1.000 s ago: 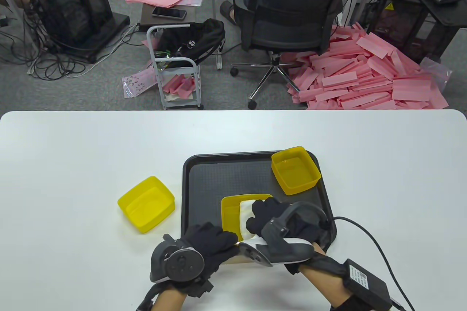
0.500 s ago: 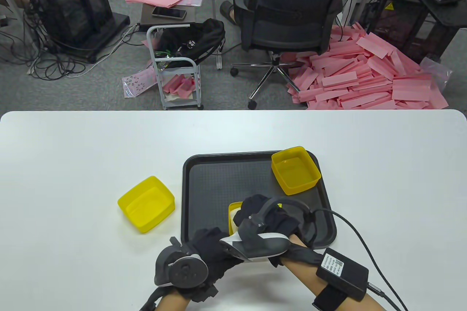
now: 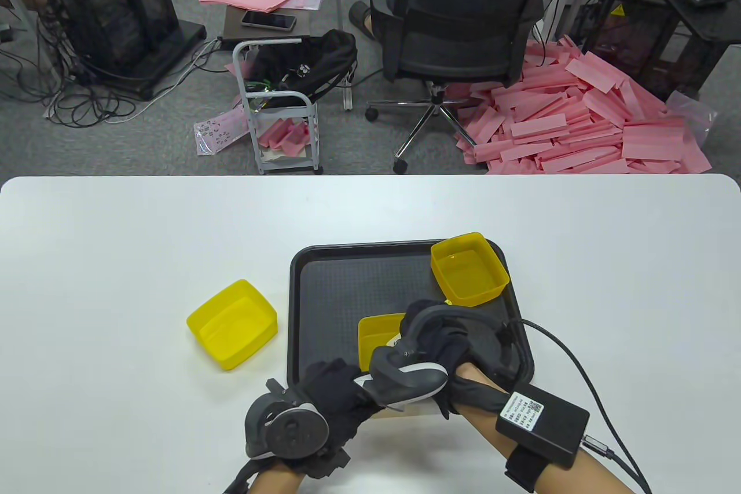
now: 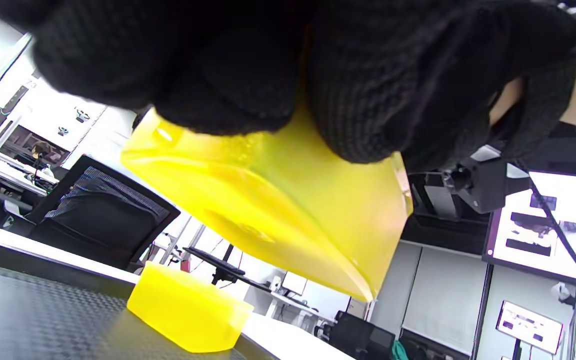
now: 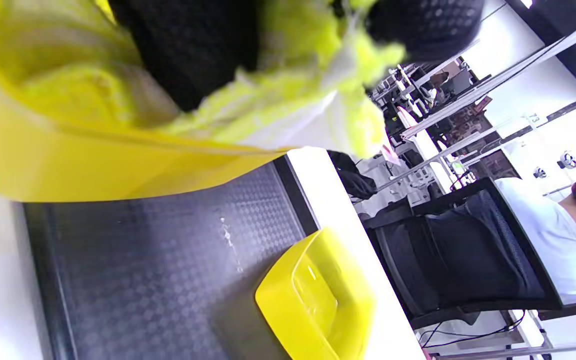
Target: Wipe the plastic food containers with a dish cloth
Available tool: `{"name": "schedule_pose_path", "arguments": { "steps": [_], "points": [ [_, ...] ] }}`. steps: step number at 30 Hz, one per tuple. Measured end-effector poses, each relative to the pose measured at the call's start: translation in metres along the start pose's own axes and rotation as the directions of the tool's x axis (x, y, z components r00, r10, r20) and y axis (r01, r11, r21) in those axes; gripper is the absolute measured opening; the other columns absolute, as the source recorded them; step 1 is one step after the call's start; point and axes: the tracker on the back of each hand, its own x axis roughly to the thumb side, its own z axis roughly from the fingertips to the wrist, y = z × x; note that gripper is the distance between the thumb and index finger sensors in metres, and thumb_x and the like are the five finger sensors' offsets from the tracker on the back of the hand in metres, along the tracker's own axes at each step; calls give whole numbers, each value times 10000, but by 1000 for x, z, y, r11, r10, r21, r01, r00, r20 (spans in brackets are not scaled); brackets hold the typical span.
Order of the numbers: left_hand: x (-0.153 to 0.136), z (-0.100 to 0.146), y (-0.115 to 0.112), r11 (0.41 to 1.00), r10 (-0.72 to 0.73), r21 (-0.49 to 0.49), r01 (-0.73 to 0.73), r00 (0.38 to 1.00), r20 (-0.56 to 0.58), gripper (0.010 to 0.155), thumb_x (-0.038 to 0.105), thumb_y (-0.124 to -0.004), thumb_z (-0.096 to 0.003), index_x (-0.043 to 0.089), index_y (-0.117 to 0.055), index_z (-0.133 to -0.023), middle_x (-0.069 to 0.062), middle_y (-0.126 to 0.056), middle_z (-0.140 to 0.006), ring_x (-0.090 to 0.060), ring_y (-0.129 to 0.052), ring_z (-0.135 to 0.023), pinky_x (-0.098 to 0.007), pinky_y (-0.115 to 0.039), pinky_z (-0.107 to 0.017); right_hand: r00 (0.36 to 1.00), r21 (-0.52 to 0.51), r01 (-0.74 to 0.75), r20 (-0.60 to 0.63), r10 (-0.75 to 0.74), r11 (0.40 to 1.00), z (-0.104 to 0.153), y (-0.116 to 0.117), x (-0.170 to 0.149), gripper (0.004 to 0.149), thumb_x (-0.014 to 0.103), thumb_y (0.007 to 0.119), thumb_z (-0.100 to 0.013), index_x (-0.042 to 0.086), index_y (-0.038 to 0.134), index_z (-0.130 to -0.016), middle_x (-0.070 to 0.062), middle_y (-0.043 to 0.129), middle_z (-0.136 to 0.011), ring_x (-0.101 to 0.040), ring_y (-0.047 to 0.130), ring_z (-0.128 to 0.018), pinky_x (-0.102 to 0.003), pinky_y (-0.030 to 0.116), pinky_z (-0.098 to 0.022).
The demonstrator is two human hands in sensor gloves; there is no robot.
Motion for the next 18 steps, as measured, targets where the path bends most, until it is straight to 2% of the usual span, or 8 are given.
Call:
{"name": "schedule_pose_path", "arguments": {
  "steps": [2,6,8,10,12,13,15,18],
  "points": [
    [-1,0,2,1000,7,21,-7,1000,-15,368,493,-885,-401,294,-989,-693,-49,-1007,-436,-259,-990,-332,-465,-843,-283,1000,-1,7,18,-7,1000,-1,-1,0,396,280,842,-493,454,815,-848,-51,803,-1011,-380,812,-782,-464,829,-472],
    [3,0,-2,997,73,29,-73,997,-8,366,488,-890,-395,290,-998,-684,-58,-1014,-424,-269,-992,-321,-468,-846,-279,995,121,100,16,-103,988,-2,-2,-4,399,289,836,-498,451,801,-861,-11,847,-963,-343,862,-700,-399,854,-382],
    [7,-1,-4,998,52,32,-52,999,-3,370,492,-887,-395,291,-999,-684,-53,-1016,-419,-264,-995,-318,-463,-851,-277,973,199,226,4,-232,953,-5,-2,-8,412,305,825,-504,424,776,-896,-9,867,-941,-319,890,-642,-361,866,-333],
    [10,-2,-6,997,63,39,-63,998,9,368,491,-890,-394,288,-1002,-680,-54,-1018,-410,-262,-996,-308,-460,-855,-271,942,312,327,-26,-335,892,-5,1,-17,426,314,821,-510,394,760,-924,-6,879,-933,-299,904,-612,-337,870,-308],
    [11,-2,-6,997,50,55,-50,999,3,372,492,-892,-392,282,-1003,-678,-55,-1016,-403,-261,-995,-299,-458,-857,-265,893,373,432,-47,-449,821,-6,0,-21,453,332,811,-517,327,737,-964,-9,903,-909,-268,927,-555,-308,875,-264],
    [11,-1,-5,997,47,62,-48,999,4,374,492,-894,-390,280,-1002,-678,-50,-1018,-401,-255,-998,-297,-453,-862,-262,844,420,516,-97,-528,747,-8,1,-25,458,330,801,-527,285,733,-978,-24,914,-896,-259,937,-517,-295,872,-236],
    [11,-1,-4,995,66,73,-66,998,3,383,491,-895,-389,268,-1001,-682,-49,-1021,-399,-255,-1001,-294,-452,-864,-259,796,447,579,-132,-591,681,-10,2,-30,463,332,802,-528,258,732,-980,-39,924,-880,-250,944,-475,-282,865,-199],
    [10,0,-3,992,89,85,-90,996,9,395,495,-897,-385,258,-1002,-681,-44,-1027,-393,-252,-1007,-287,-452,-866,-251,700,514,672,-204,-685,534,-14,8,-39,467,344,799,-532,226,730,-979,-48,935,-859,-231,955,-403,-255,855,-145]
  ]
}}
